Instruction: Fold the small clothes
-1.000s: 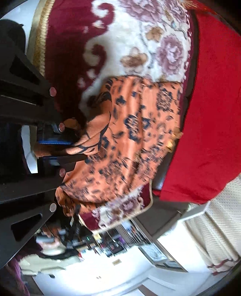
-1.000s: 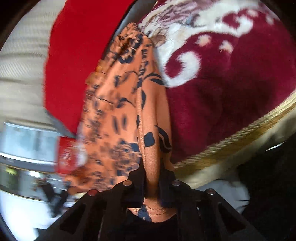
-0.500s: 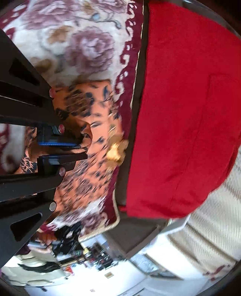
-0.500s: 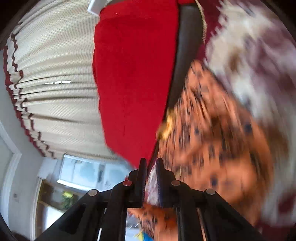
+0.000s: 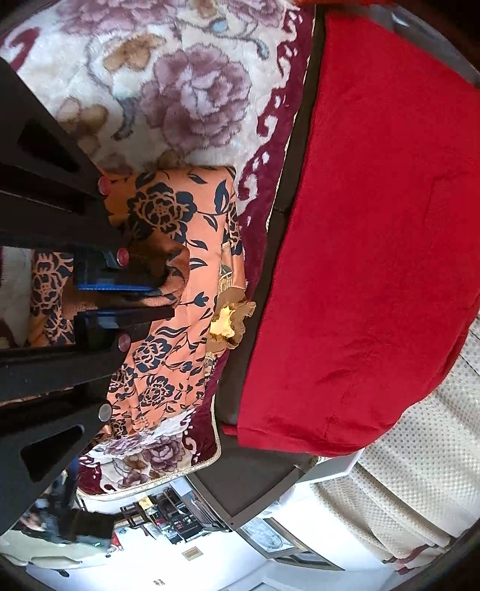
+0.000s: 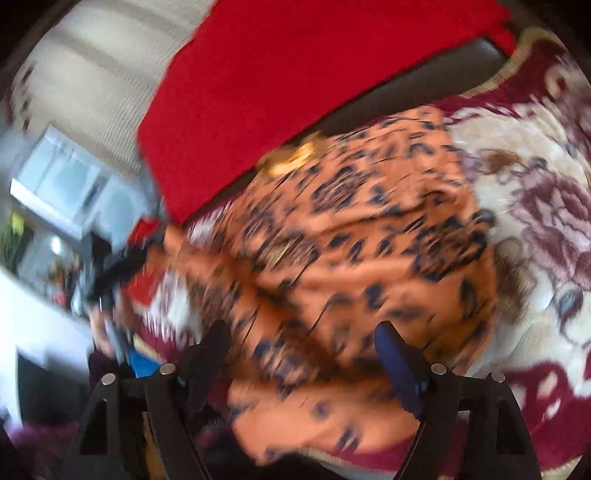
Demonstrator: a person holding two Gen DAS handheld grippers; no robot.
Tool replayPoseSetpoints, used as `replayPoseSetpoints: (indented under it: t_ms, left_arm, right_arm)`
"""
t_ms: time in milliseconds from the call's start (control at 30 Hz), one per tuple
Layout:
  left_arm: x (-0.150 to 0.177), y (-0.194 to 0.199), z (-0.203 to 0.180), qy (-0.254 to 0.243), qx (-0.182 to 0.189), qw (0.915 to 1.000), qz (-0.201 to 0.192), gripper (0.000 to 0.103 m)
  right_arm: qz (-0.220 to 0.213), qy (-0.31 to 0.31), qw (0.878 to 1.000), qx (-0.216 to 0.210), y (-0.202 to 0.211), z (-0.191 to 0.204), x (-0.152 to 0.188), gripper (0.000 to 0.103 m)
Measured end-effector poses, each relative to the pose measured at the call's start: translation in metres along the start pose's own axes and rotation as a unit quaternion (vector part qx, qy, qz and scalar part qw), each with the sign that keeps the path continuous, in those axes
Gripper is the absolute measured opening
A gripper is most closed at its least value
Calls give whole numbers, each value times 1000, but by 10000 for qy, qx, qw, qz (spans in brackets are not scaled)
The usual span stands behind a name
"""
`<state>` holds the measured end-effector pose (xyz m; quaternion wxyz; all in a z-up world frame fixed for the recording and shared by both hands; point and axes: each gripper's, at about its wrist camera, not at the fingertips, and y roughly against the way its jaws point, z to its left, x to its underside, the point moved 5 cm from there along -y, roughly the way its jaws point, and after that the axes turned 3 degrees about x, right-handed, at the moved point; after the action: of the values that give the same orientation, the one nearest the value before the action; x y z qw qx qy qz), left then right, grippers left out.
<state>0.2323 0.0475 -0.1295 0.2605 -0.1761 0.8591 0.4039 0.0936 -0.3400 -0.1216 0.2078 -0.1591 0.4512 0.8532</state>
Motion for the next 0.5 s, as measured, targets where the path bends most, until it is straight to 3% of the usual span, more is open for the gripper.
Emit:
replayPoseSetpoints:
  t_ms: [67,133,267,367,500]
  left_arm:
    - [3,8,-6,-119,-100,9999,-33,7]
    - [6,15,-13,-243,-170,9995,-75,7]
    - [13,25,-22,-289,-169,9994,-129,7]
    - [17,30,-27,-329,-165,9992,-126,7]
    - [22,40,-30,-395,-143,9990,-133,7]
  right_arm:
    - [105,364,9991,194,4,23,20,83]
    - [115,236,9985,486,8,25,36,83]
    - [-160,335,9881,1493,9,36,69,83]
    - [-135,462,9814,1856,-16,45,87,83]
    - [-241,176,9687,2464,-53,34,90,83]
